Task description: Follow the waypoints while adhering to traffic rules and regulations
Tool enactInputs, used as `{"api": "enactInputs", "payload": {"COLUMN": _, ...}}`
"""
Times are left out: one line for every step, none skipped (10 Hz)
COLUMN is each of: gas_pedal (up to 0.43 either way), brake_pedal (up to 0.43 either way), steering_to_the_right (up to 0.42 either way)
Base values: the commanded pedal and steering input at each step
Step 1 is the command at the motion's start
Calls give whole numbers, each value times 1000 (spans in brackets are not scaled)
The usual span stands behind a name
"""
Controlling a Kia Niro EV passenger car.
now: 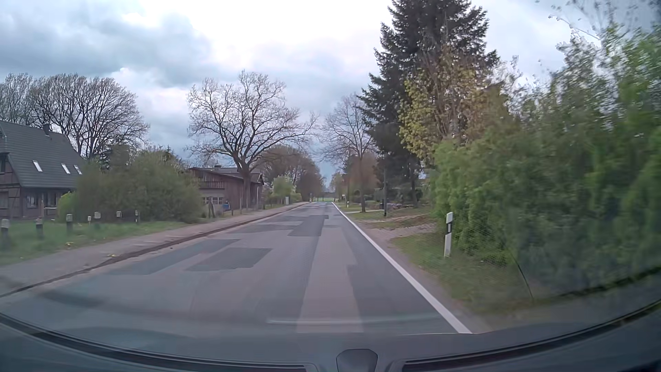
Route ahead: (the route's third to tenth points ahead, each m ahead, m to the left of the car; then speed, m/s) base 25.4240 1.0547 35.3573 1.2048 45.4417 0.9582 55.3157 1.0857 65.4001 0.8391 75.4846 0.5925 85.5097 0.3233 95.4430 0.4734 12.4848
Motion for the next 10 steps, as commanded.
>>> {"api": "enactInputs", "payload": {"gas_pedal": 59, "brake_pedal": 0, "steering_to_the_right": 0}}
{"api": "enactInputs", "payload": {"gas_pedal": 59, "brake_pedal": 0, "steering_to_the_right": 0}}
{"api": "enactInputs", "payload": {"gas_pedal": 59, "brake_pedal": 0, "steering_to_the_right": 0}}
{"api": "enactInputs", "payload": {"gas_pedal": 59, "brake_pedal": 0, "steering_to_the_right": 0}}
{"api": "enactInputs", "payload": {"gas_pedal": 59, "brake_pedal": 0, "steering_to_the_right": -1}}
{"api": "enactInputs", "payload": {"gas_pedal": 59, "brake_pedal": 0, "steering_to_the_right": -3}}
{"api": "enactInputs", "payload": {"gas_pedal": 59, "brake_pedal": 0, "steering_to_the_right": -3}}
{"api": "enactInputs", "payload": {"gas_pedal": 59, "brake_pedal": 0, "steering_to_the_right": -3}}
{"api": "enactInputs", "payload": {"gas_pedal": 59, "brake_pedal": 0, "steering_to_the_right": -3}}
{"api": "enactInputs", "payload": {"gas_pedal": 59, "brake_pedal": 0, "steering_to_the_right": -3}}
